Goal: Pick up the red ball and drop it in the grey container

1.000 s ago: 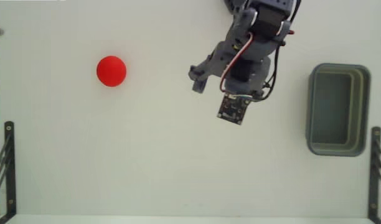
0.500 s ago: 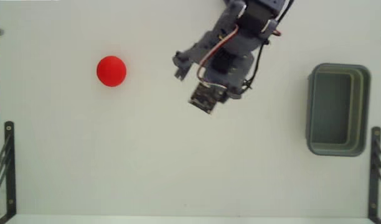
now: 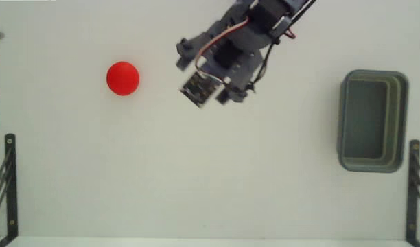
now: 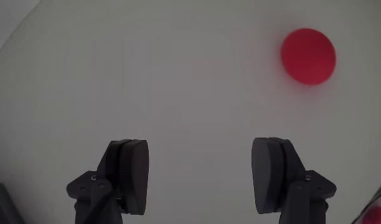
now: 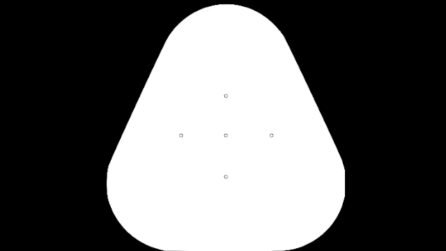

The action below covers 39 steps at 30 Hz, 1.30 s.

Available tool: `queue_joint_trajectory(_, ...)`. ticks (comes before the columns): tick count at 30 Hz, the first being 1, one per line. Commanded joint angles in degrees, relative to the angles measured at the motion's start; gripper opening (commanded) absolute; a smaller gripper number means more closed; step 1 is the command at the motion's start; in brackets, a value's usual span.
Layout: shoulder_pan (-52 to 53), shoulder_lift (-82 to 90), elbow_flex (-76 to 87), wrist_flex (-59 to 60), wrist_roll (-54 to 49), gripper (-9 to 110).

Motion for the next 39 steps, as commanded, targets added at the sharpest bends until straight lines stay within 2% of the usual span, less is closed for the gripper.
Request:
queue_joint_trajectory(1,2.95,2.19,0.3,1.1,0.18,110)
queue_joint_trajectory(14,10.85,2.19,0.3,1.1,0.18,110)
queue_joint_trajectory(39,18.29,2.19,0.3,1.1,0.18,110)
